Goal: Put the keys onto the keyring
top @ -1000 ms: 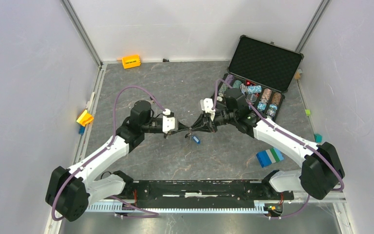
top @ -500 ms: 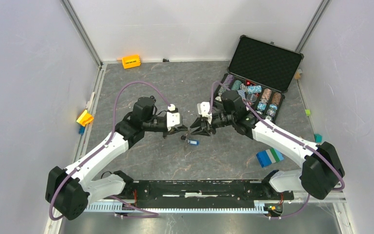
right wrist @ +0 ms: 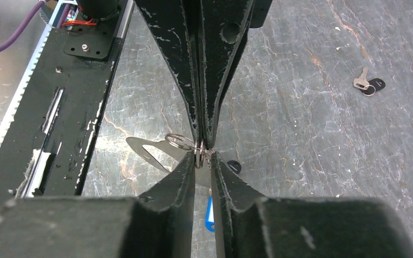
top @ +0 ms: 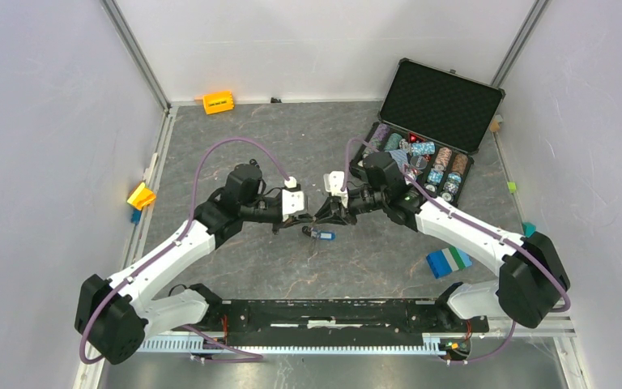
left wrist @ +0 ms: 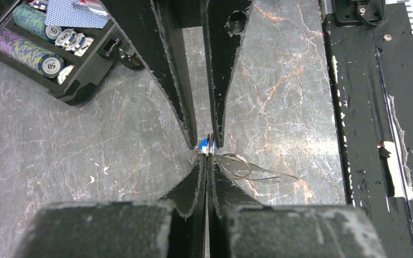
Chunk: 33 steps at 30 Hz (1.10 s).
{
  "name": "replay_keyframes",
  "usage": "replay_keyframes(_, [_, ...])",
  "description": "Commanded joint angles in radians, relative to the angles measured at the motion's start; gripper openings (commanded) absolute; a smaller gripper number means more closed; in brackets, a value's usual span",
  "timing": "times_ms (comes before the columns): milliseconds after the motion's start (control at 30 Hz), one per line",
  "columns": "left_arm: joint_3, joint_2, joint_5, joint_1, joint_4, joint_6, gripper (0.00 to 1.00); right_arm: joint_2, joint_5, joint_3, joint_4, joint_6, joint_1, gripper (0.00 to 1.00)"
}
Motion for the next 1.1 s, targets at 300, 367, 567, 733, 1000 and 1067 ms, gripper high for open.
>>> replay_keyframes(300, [-0.016,-0.051,0.064,0.004,0.072,0.035,0.17,-0.007,-0.016,0.040,0.047,0.011,-0.002,0.00])
replay_keyframes(367, [-0.042,-0.074,0.086,0.018,0.101,0.038,0.23,0.000,-0.052,0.052,0.062,0.037,-0.013,0.00])
replay_keyframes(567, [-0.067,-0.074,0.151,0.055,0.176,0.006,0.27,0.015,-0.132,0.043,0.156,0.127,-0.019,0.00])
replay_keyframes(733, [-0.074,-0.077,0.197,0.082,0.200,-0.009,0.27,0.008,-0.159,0.006,0.262,0.213,-0.030,0.00])
replay_keyframes(1000, [-0.108,-0.092,0.232,0.114,0.291,-0.076,0.19,0.005,-0.168,-0.012,0.312,0.256,-0.039,0.00])
replay_keyframes(1067, [-0.110,-0.094,0.232,0.118,0.291,-0.082,0.16,0.003,-0.167,-0.016,0.315,0.256,-0.042,0.00])
